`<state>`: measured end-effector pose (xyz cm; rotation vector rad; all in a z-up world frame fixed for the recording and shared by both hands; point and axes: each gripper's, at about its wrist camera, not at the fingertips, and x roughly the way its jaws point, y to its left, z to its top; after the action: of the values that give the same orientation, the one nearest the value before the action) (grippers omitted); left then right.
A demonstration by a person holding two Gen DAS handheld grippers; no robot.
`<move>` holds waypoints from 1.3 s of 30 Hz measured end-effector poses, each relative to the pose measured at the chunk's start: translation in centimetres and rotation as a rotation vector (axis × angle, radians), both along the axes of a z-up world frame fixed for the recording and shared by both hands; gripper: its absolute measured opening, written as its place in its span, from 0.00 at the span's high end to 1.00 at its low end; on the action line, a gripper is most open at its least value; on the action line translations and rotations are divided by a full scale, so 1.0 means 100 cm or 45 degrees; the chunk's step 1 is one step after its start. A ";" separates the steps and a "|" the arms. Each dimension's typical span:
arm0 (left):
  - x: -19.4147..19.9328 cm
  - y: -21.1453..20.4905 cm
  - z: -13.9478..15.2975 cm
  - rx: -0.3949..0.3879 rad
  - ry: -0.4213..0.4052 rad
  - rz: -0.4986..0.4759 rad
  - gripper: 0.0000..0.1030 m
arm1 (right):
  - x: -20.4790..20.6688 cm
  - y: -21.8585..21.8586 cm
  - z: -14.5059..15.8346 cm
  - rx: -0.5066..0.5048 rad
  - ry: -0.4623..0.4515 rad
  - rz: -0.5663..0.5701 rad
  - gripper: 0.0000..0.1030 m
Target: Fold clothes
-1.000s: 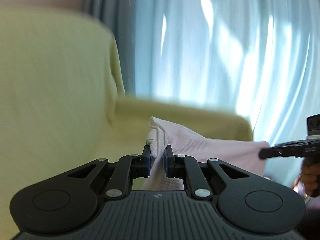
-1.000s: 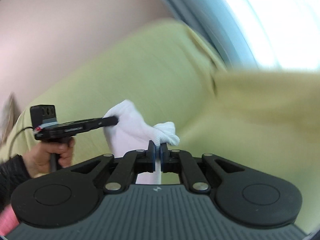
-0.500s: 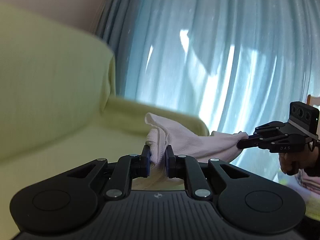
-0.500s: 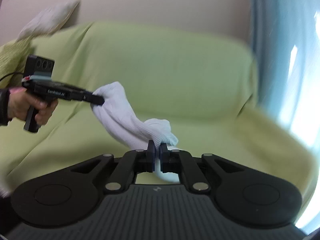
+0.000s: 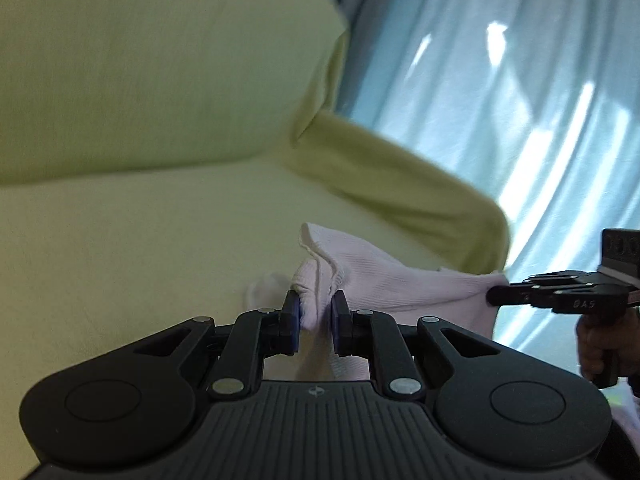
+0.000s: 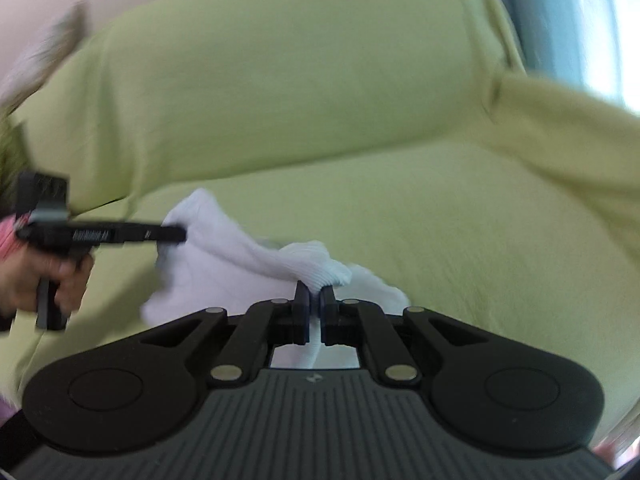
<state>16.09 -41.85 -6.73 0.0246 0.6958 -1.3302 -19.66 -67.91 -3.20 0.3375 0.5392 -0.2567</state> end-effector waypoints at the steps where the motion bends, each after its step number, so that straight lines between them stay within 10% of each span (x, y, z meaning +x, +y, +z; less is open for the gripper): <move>1: 0.002 -0.007 -0.009 0.029 0.009 0.006 0.86 | 0.007 -0.011 -0.012 0.042 0.019 -0.026 0.96; 9: 0.011 -0.014 -0.034 0.048 0.050 0.034 0.70 | 0.012 -0.039 -0.052 0.241 0.045 -0.152 0.71; 17: 0.021 -0.020 -0.023 -0.037 0.112 -0.016 0.71 | 0.010 -0.051 -0.054 0.378 -0.070 -0.188 0.72; 20: 0.016 -0.020 -0.016 -0.049 0.038 -0.029 0.82 | 0.009 -0.056 -0.056 0.429 -0.113 -0.201 0.91; 25: 0.011 -0.019 -0.018 -0.049 0.007 0.011 0.81 | 0.005 -0.041 -0.036 0.224 -0.185 -0.170 0.92; 30: 0.015 -0.025 -0.023 0.034 0.016 0.075 0.62 | 0.007 -0.057 -0.061 0.276 -0.043 -0.287 0.72; 39: 0.018 -0.010 0.000 -0.011 -0.105 0.154 0.54 | -0.003 -0.031 -0.028 0.168 -0.187 -0.309 0.72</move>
<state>17.89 -42.88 -6.69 0.0301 0.6125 -1.2097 -19.95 -71.06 -6.05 0.5471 0.3703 -0.4285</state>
